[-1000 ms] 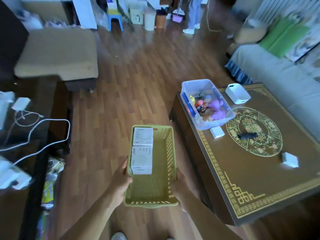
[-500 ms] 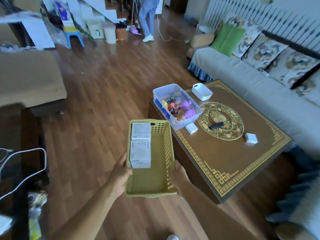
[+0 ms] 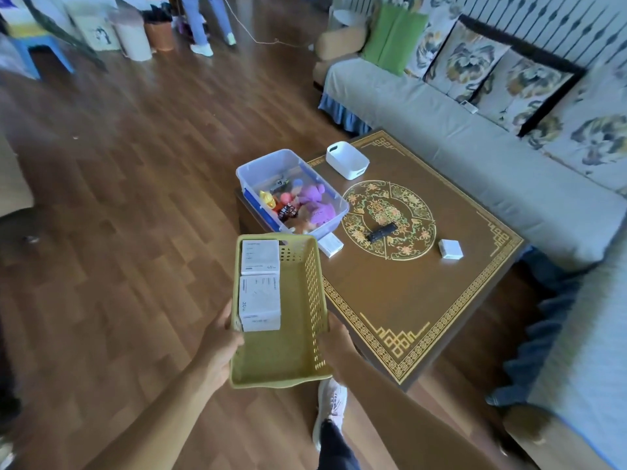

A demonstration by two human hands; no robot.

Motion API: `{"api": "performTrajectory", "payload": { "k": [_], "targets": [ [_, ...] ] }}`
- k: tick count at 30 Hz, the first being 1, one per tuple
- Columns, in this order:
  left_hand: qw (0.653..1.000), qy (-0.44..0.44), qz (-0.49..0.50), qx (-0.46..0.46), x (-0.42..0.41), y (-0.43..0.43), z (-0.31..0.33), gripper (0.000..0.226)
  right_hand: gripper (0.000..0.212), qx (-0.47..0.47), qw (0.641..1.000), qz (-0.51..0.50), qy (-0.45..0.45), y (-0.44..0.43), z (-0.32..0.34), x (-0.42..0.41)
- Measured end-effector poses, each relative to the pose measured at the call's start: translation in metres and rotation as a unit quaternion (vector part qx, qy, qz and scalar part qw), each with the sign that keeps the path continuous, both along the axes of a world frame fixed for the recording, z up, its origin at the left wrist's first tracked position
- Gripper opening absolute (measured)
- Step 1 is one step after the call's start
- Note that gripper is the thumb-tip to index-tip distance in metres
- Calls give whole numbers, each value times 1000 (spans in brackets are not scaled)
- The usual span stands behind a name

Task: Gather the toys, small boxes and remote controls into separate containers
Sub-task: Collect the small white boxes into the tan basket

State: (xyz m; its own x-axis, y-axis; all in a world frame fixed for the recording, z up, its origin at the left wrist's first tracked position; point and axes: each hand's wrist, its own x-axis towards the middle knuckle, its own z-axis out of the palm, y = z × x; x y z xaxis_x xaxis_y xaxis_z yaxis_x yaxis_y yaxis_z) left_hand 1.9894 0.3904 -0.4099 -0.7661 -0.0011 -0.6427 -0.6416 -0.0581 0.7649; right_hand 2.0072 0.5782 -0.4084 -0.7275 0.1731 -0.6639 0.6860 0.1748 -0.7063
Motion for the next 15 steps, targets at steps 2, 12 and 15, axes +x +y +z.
{"api": "performTrajectory", "payload": {
  "k": [2, 12, 15],
  "targets": [
    [1000, 2, 1, -7, -19, 19, 1, 85, 32, -11, 1000, 7, 1, 19, -5, -23],
    [994, -38, 99, -25, -139, 113, -60, 77, 21, -66, 996, 35, -58, 143, -86, -184],
    [991, -38, 126, -18, -162, 112, -81, 79, 35, 12, 998, 32, -61, 162, -121, -228]
  ]
}}
